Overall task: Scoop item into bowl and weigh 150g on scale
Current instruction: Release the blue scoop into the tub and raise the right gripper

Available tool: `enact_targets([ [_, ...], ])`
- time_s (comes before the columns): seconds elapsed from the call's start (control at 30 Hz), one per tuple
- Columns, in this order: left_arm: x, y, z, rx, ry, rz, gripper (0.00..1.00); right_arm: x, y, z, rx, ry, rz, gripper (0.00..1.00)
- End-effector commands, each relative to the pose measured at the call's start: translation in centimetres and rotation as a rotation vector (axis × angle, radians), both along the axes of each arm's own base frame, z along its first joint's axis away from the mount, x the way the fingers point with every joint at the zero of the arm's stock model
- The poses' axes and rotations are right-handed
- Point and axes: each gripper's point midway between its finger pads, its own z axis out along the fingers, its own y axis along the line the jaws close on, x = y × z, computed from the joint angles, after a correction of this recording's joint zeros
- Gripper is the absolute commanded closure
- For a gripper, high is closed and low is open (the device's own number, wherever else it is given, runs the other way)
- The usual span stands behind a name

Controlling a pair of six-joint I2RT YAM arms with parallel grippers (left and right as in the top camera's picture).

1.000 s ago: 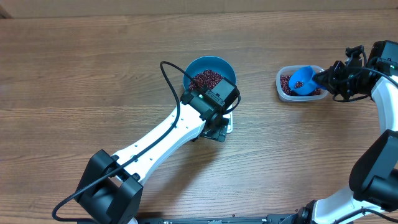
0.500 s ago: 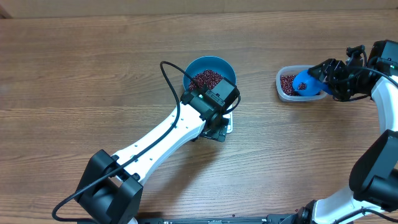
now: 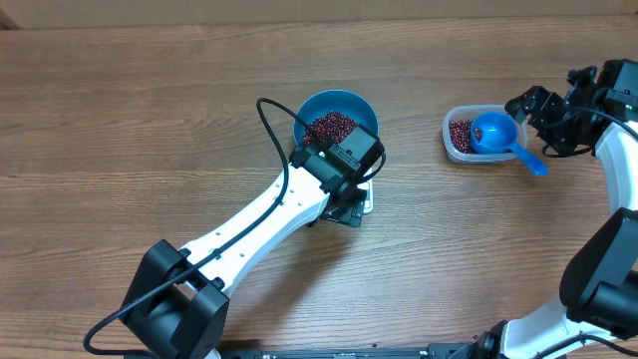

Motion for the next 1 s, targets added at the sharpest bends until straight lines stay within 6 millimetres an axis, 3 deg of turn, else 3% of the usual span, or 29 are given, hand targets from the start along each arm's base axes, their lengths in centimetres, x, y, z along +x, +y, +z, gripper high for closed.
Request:
enact_targets([
  [0.0,0.2,0.4,0.8,-0.006,-0.029,0.019,0.0,0.5,-0.4,0.0,-0.014,-0.015,-0.022,0.07],
  [0.2,0.2,0.4,0.8,-0.006,-0.029,0.019,0.0,1.3,-0.4,0.5,-0.016,-0.054,-0.013,0.02],
  [0.6,0.2,0.4,0.8,-0.006,-0.029,0.019,0.01,1.9,3.9,0.7,0.025,-0.061,0.087,0.0],
  [0.97,0.2,0.4,0.8,-0.006,-0.029,0.019,0.0,1.9,3.9,0.7,0.025,-0.061,0.087,0.0],
])
